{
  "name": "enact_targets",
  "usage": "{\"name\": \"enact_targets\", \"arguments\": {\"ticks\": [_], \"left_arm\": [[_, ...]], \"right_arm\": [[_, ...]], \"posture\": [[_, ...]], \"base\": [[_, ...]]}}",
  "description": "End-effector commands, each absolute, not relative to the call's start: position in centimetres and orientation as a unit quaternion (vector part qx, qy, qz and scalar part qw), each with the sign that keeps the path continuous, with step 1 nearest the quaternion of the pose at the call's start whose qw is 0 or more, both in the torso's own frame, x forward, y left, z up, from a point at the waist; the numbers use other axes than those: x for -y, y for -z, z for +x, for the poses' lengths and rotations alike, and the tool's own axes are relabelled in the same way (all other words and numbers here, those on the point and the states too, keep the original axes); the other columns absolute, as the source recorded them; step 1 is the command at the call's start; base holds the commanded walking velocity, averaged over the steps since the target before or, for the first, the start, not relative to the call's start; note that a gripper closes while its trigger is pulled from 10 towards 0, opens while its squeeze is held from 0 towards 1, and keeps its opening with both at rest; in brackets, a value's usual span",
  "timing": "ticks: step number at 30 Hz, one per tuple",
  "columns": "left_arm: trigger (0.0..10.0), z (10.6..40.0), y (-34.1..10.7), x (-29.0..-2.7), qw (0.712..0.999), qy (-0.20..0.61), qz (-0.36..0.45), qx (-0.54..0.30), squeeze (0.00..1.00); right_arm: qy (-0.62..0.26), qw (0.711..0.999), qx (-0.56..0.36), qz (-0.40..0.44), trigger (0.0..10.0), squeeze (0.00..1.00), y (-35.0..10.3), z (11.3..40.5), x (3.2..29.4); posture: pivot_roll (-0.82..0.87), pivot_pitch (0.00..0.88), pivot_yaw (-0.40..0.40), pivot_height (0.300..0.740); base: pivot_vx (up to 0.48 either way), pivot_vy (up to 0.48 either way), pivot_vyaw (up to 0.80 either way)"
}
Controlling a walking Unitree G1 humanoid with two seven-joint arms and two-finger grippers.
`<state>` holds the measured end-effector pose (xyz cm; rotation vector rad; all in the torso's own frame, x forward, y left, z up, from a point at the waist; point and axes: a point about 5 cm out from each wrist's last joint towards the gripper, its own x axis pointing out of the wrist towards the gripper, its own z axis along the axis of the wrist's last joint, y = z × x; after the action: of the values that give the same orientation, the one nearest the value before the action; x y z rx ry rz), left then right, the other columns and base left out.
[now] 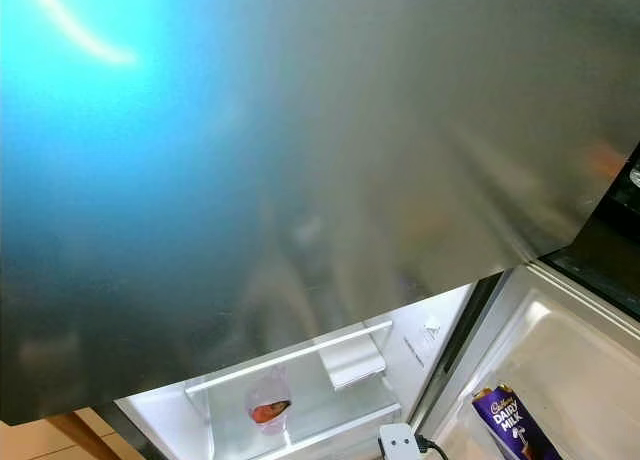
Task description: Restocking fridge
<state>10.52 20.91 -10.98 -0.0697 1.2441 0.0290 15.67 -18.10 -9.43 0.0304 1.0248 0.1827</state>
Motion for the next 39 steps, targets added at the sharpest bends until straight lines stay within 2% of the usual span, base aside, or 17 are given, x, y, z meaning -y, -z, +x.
{"name": "enact_targets", "arguments": {"ticks": [1,39], "left_arm": [[10.0,9.86,10.96,-21.92,0.805,-0.021,-0.024,-0.593,0.00],[10.0,9.79,11.09,-21.36,0.804,-0.015,-0.021,-0.594,0.00]], "right_arm": [[-0.093,0.865,-0.492,0.014,10.0,0.00,9.49,15.61,17.79],[-0.094,0.867,-0.490,0.016,10.0,0.00,9.48,15.61,17.75]], "posture": [[-0.02,0.011,0.010,0.740],[-0.01,0.002,0.015,0.740]], "base": [[0.000,0.000,0.00],[0.000,0.000,0.00]]}}
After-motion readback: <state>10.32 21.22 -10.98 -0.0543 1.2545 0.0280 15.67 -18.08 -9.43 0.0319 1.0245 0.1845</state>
